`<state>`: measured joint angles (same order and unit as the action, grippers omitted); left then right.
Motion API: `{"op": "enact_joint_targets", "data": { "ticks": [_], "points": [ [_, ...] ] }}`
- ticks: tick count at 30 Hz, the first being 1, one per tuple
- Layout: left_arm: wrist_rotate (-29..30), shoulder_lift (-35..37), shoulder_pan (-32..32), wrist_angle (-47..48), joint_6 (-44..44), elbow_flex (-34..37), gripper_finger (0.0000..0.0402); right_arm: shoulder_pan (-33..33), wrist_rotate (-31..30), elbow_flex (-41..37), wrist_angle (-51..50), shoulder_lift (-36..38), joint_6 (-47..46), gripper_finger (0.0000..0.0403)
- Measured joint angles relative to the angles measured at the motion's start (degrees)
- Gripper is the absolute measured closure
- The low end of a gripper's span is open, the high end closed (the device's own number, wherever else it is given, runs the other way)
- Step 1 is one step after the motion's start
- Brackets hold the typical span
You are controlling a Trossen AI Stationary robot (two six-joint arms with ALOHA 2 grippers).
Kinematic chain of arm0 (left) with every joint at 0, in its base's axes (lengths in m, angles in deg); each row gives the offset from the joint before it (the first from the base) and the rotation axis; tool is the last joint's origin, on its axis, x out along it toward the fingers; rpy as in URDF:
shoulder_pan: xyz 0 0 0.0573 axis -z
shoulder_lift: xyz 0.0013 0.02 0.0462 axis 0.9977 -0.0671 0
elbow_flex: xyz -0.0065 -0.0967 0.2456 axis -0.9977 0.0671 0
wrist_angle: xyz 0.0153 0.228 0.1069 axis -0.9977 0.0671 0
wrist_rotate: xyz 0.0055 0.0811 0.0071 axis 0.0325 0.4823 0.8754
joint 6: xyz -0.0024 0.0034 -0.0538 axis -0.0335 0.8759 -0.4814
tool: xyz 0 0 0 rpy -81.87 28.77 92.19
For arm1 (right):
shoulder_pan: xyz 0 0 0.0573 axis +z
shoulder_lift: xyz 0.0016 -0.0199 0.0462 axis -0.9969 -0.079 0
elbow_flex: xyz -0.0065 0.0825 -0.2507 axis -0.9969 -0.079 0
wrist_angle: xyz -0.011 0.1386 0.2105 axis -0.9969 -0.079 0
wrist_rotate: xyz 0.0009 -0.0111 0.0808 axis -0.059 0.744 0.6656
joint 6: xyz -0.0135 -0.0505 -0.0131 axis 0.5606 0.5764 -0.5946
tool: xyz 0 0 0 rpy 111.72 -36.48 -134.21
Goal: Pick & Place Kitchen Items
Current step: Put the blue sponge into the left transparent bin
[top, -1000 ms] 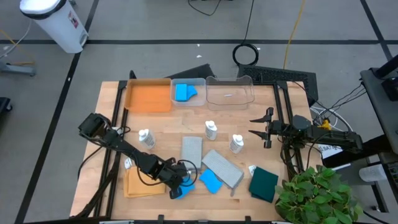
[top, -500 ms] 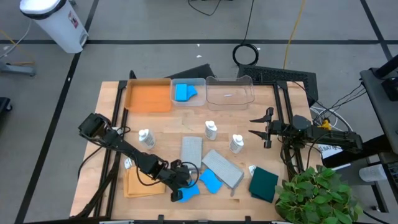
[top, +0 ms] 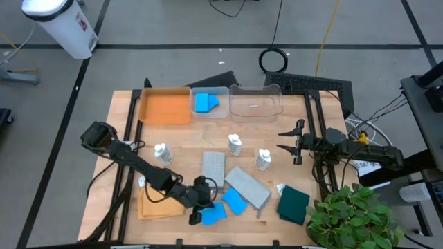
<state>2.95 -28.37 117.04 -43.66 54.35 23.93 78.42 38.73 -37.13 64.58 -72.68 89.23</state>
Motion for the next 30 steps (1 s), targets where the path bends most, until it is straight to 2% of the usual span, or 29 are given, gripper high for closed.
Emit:
{"op": "enact_joint_targets", "data": {
  "ticks": [11, 16, 23, 30],
  "points": [
    [3.9, 12.1, -2.2, -0.7, 15.5, -0.1, 0.0393, 0.0, 0.0, 0.0, 0.0, 0.0, 0.0, 0.0222],
    [3.9, 16.7, -4.5, -0.7, 23.4, -0.1, 0.0397, 0.0, 0.0, 0.0, 0.0, 0.0, 0.0, 0.0222],
    [3.9, 20.9, -9.9, -0.2, 29.9, -0.1, 0.0398, 0.0, 0.0, 0.0, 0.0, 0.0, 0.0, 0.0222],
    [3.8, 22.0, -17.9, 2.2, 32.3, -0.1, 0.0398, 0.0, 0.0, 0.0, 0.0, 0.0, 0.0, 0.0222]
  ]
}}
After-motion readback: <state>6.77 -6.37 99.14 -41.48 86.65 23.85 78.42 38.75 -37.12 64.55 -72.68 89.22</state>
